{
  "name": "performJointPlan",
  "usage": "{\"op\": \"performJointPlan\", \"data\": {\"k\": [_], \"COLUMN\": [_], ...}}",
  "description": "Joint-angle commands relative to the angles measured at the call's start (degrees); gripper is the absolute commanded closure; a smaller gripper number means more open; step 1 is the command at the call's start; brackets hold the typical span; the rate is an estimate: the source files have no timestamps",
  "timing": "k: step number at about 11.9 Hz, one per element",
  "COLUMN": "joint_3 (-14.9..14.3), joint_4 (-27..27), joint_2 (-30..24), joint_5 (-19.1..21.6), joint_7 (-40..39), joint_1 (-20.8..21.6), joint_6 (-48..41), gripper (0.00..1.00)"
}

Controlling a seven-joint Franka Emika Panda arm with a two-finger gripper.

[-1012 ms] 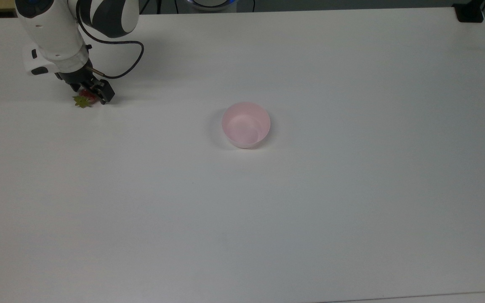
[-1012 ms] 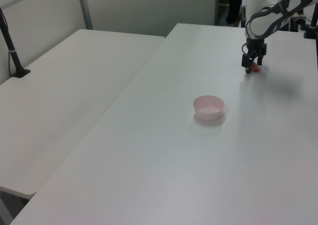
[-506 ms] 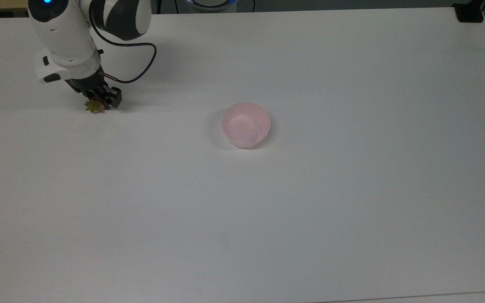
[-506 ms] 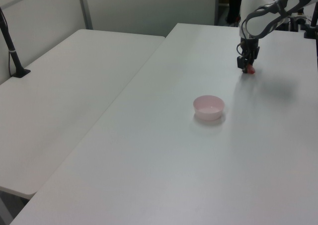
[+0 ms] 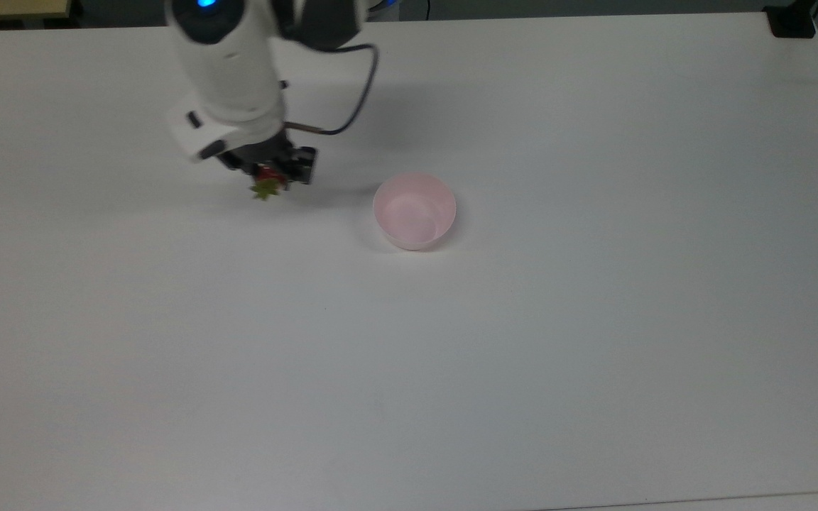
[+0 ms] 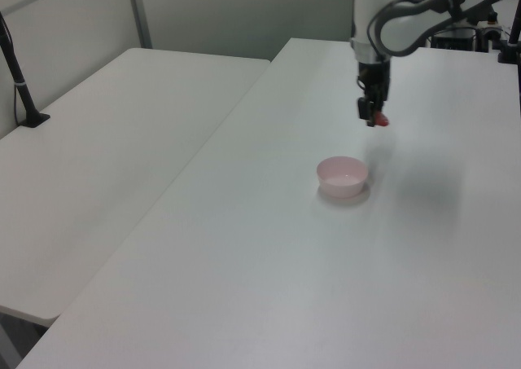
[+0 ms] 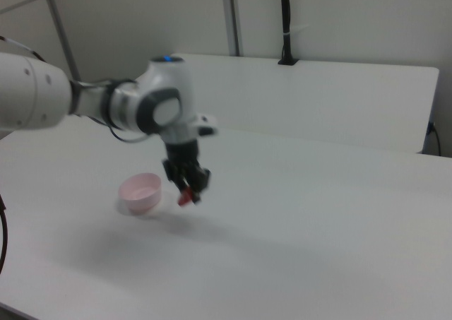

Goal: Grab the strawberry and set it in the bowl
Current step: 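Lift the strawberry and carry it over the pink bowl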

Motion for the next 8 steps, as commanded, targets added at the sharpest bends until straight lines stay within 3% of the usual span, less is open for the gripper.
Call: {"op": "performJointPlan", "data": {"k": [1,4,8], "joint_3": [4.5,4.8,4.9], "joint_4": [3.5,5.5,8.5], "joint_2": [-0.3,4.0,7.5], "joint_5": [-0.6,-0.1,0.6], "joint_7": [7.1,13.6,19.3], "joint_1": [3.5,9.2,11.2], "joint_6": [-2.0,-1.7,-1.5], "gripper": [0.59,0.57,0.56]}}
